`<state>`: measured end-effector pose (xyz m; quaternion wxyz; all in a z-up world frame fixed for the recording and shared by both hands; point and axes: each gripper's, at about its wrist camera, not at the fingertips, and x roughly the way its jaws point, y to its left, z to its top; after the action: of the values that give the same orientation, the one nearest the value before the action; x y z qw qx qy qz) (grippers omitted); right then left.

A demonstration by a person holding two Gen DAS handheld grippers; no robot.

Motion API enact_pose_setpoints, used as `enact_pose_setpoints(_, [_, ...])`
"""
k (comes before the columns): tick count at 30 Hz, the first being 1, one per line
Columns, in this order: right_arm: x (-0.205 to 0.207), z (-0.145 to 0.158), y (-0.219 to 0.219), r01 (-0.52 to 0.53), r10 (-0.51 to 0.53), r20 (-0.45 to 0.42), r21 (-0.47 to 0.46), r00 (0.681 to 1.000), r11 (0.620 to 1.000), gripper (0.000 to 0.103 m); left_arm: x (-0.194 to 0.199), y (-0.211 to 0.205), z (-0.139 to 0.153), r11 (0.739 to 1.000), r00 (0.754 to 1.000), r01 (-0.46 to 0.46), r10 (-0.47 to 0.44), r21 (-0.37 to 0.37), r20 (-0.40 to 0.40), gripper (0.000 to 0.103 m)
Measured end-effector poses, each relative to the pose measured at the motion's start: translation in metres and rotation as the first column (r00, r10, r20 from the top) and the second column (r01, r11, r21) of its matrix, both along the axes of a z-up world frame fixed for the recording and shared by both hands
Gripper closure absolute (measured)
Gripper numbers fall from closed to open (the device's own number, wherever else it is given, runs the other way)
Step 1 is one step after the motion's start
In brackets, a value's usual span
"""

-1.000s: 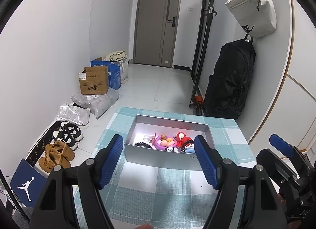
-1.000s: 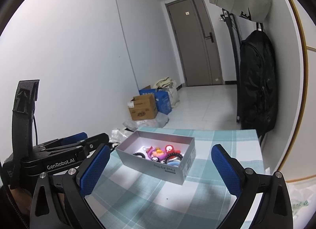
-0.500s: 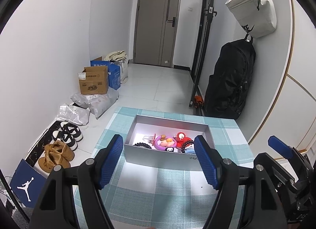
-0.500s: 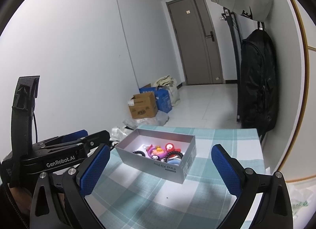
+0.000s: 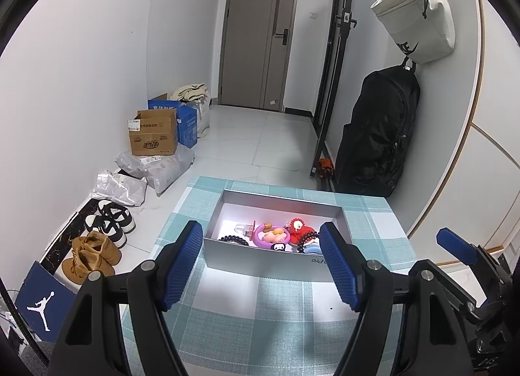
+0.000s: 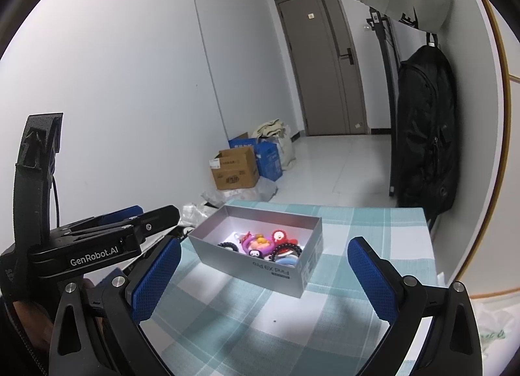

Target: Organize jewelry

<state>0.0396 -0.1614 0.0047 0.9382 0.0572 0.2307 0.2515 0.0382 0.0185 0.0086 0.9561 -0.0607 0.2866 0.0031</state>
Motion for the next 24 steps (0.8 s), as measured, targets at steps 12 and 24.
enact_pose_setpoints(12, [0.0017, -0.0014, 0.0007, -0.002, 0.002, -0.012, -0.009, 1.0, 1.0, 0.0, 0.0025, -0.0023, -0.0009, 1.0, 1.0, 0.019, -0.019, -0.005, -0.005, 0.033])
enact_pose_setpoints(24, [0.002, -0.0037, 0.0031, -0.005, 0.005, -0.021, -0.016, 1.0, 1.0, 0.0, 0.0026, -0.0011, -0.0016, 1.0, 1.0, 0.022, -0.023, -0.013, -0.01, 0.033])
